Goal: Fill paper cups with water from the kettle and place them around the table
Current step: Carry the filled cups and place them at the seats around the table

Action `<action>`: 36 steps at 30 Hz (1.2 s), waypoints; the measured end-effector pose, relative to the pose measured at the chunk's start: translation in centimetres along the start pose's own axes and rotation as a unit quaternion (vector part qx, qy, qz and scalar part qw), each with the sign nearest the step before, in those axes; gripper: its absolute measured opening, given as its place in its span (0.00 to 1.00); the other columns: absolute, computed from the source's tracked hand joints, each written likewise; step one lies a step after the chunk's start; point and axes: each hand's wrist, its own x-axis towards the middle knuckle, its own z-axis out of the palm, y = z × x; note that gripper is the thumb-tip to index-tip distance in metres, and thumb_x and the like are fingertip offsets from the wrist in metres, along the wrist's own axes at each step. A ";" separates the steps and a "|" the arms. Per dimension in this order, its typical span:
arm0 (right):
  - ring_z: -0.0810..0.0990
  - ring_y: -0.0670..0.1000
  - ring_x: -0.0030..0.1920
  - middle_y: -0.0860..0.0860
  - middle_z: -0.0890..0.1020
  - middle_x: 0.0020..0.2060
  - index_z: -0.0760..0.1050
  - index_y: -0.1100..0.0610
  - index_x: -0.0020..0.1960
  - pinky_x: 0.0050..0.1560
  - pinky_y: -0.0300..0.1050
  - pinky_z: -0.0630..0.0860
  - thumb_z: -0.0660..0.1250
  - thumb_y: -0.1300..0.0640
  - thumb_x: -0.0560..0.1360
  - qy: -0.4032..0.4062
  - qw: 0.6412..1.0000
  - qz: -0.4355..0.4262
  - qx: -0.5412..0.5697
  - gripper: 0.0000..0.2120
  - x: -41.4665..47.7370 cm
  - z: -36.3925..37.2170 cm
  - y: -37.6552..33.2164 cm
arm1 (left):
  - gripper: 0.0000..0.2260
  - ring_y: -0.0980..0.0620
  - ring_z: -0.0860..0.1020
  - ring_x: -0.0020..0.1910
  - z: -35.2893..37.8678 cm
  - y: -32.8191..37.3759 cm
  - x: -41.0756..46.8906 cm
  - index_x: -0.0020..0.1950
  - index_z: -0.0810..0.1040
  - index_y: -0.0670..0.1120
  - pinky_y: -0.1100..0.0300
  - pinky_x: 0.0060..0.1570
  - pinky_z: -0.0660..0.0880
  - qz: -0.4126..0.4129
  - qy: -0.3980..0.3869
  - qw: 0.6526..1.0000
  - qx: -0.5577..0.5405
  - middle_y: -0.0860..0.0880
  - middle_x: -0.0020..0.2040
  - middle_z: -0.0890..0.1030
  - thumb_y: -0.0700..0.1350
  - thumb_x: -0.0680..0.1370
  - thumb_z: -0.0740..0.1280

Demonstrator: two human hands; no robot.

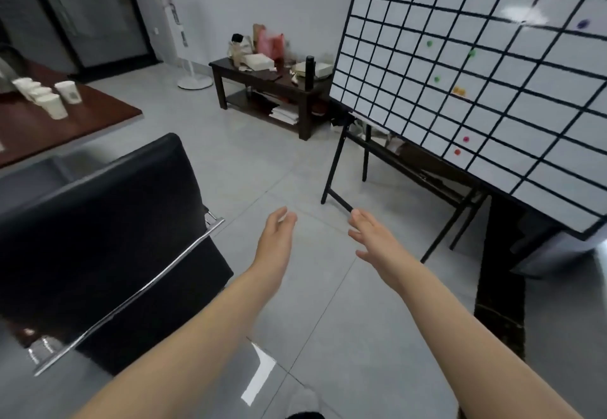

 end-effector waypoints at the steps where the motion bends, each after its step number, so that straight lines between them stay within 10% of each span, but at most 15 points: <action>1: 0.69 0.46 0.67 0.46 0.66 0.72 0.57 0.49 0.76 0.69 0.49 0.66 0.53 0.42 0.81 -0.009 1.000 -0.004 -0.002 0.26 2.1 -0.2 -0.4 | 0.16 0.54 0.68 0.68 0.3 0.1 2.0 0.68 0.67 0.53 0.56 0.66 0.63 -0.003 0.007 1.000 -0.003 0.52 0.68 0.72 0.52 0.80 0.58; 12: 0.69 0.48 0.69 0.47 0.67 0.72 0.56 0.51 0.76 0.68 0.50 0.67 0.54 0.43 0.81 -0.039 0.999 0.006 -0.008 0.27 26.3 -2.0 -8.8 | 0.07 0.56 0.70 0.63 3.7 6.5 24.4 0.57 0.69 0.53 0.50 0.71 0.61 -0.032 0.041 0.998 -0.038 0.52 0.62 0.76 0.51 0.82 0.56; 36: 0.69 0.49 0.70 0.48 0.66 0.73 0.56 0.51 0.76 0.68 0.52 0.67 0.55 0.44 0.81 -0.302 0.950 -0.039 -0.075 0.27 73.6 14.3 -27.9 | 0.19 0.54 0.68 0.69 -5.6 18.1 66.4 0.70 0.67 0.49 0.52 0.70 0.62 0.019 0.319 0.944 -0.078 0.51 0.69 0.72 0.52 0.81 0.58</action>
